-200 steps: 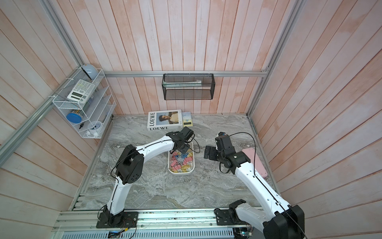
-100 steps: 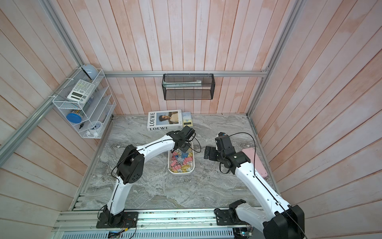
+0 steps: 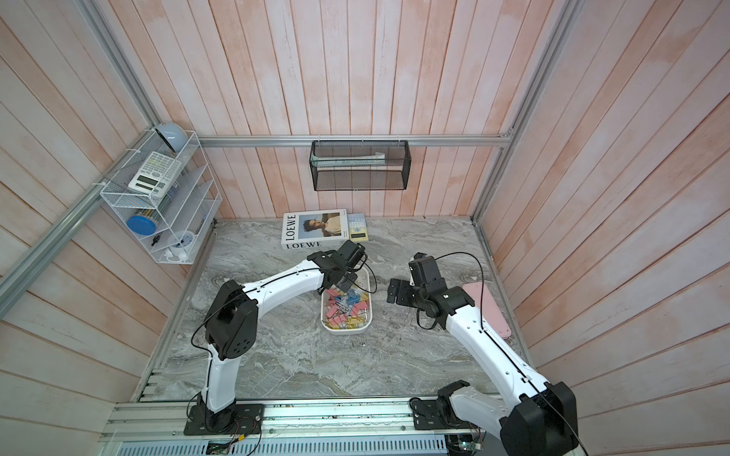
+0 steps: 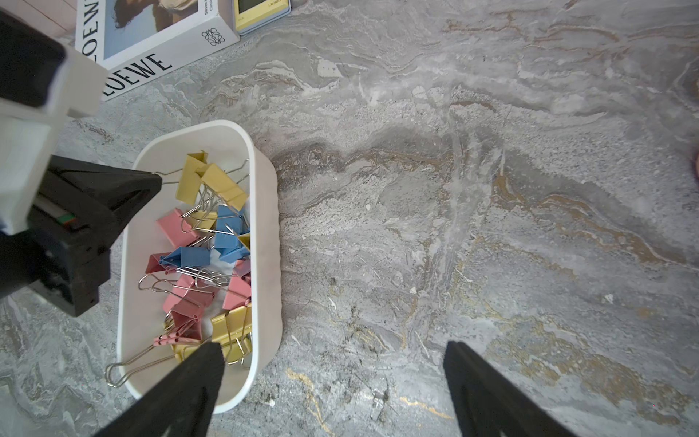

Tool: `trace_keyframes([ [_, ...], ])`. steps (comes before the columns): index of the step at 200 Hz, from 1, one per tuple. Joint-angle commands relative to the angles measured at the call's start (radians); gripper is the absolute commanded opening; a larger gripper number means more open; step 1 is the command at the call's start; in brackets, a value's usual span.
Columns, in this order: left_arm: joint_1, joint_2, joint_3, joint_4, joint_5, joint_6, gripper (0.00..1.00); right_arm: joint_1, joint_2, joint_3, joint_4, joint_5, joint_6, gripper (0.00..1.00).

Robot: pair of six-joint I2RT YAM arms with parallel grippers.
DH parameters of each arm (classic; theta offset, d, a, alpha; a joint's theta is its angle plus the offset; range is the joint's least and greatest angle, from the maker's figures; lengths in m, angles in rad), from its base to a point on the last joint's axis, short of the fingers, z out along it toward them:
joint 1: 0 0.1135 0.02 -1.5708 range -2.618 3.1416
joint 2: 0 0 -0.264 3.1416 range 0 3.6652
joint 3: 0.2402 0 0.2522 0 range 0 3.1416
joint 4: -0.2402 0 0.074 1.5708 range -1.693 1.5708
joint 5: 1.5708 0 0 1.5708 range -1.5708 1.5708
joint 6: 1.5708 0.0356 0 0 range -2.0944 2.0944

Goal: Take out the binder clips from the storage box
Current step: Pick up the binder clip from the storage box.

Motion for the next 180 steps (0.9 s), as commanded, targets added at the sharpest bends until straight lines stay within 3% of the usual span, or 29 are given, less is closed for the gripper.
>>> trace_keyframes([
  [1,-0.014,-0.077,-0.056,0.011,-0.076,-0.015,0.01,-0.003,0.025,0.028,0.02,-0.038,0.023,0.98],
  [69,-0.05,-0.199,-0.207,0.098,-0.186,-0.039,0.0,0.025,0.044,0.039,0.051,-0.055,0.043,0.98],
  [180,-0.174,-0.309,-0.418,0.45,-0.5,-0.043,0.0,0.054,0.05,0.054,0.042,-0.051,0.041,0.98],
])
